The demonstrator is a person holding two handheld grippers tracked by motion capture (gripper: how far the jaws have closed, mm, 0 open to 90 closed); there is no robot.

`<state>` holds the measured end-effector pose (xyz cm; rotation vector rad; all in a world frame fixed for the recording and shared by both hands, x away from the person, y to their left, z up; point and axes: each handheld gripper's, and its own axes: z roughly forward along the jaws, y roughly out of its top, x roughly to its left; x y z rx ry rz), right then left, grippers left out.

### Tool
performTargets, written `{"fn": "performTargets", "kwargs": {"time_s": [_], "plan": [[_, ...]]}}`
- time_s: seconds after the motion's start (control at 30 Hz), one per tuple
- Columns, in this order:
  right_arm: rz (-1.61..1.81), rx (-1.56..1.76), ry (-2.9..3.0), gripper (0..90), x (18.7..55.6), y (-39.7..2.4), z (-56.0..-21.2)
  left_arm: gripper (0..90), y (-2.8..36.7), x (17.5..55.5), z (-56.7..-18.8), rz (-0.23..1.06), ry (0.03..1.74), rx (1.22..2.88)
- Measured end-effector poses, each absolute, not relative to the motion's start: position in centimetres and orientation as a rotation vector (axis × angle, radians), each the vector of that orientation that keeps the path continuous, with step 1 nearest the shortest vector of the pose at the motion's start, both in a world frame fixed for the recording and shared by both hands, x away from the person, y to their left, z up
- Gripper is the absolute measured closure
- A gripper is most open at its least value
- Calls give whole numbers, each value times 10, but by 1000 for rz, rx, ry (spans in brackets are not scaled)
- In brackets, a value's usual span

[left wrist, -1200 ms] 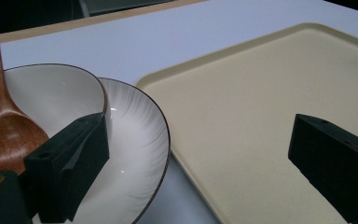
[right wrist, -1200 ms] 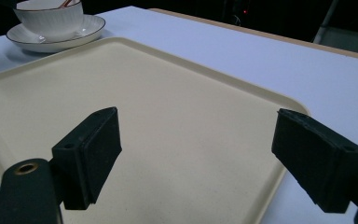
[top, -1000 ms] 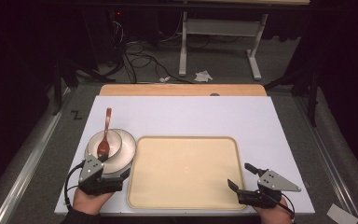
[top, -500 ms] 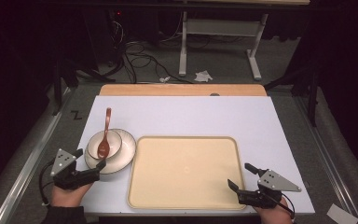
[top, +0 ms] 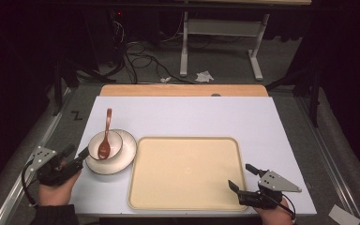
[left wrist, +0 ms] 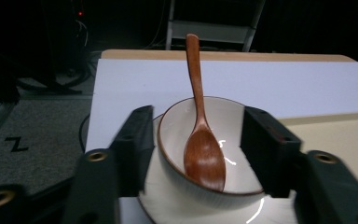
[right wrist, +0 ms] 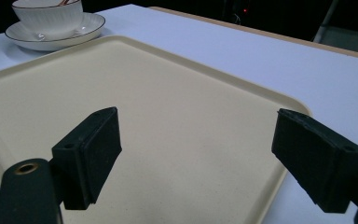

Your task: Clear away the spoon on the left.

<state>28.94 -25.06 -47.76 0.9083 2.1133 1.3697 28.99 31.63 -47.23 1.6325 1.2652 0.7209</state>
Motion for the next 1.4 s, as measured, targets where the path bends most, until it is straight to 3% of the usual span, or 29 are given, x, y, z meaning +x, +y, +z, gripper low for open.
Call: {"fn": "performTargets", "kwargs": {"time_s": [0.13, 0.17, 0.2, 0.27, 0.5, 0.9, 1.4], "plan": [[1370, 908, 2114, 169, 289, -251, -478, 752, 329, 289, -473, 733, 1299, 1604], [1370, 908, 2114, 169, 289, -251, -478, 752, 333, 288, -474, 736, 1310, 1592], [1368, 908, 2113, 169, 289, -250, -478, 841, 340, 287, -474, 741, 1328, 1568], [1364, 908, 2114, 169, 289, -250, -478, 898, 345, 286, -472, 749, 1326, 1540], [1356, 914, 2117, 169, 290, -248, -478, 900, 337, 295, -457, 739, 1353, 1499], [1366, 901, 2118, 169, 289, -250, -478, 900, 306, 372, -440, 807, 1457, 1624], [1367, 905, 2126, 169, 290, -249, -479, 900, 305, 437, -453, 705, 1653, 1730]]}}
